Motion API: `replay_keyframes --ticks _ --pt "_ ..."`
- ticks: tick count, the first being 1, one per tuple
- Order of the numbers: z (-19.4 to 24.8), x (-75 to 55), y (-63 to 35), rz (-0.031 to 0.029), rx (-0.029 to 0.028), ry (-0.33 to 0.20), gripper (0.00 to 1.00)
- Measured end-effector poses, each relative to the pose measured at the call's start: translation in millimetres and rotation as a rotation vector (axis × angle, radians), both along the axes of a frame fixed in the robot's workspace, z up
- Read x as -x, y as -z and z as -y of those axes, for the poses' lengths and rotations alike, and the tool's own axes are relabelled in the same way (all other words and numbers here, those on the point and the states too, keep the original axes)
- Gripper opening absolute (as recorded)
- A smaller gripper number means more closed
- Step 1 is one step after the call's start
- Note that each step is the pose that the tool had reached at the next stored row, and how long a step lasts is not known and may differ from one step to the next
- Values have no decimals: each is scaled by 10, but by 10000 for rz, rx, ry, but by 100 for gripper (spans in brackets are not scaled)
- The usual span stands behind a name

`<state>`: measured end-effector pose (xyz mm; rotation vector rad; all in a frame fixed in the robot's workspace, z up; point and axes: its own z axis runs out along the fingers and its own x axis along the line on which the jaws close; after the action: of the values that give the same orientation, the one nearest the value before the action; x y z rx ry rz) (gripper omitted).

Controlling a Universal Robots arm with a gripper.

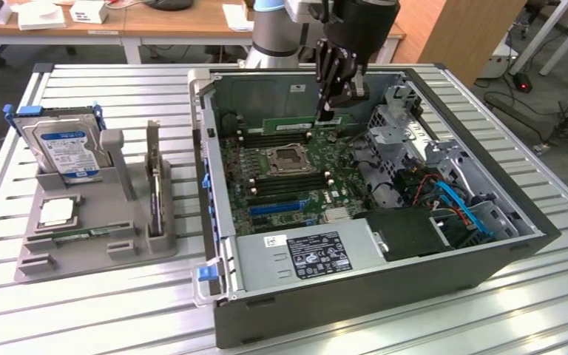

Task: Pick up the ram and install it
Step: 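Pick up the ram and move it above insertion slot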

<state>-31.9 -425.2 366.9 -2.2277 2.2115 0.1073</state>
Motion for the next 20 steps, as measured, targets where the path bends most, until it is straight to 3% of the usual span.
replay_keyframes --ticks 10,17,20 --pt "0 0 107 0 -1 59 10" --pt "0 0 116 1 -1 68 10" --pt "-24 0 126 1 -1 70 10"
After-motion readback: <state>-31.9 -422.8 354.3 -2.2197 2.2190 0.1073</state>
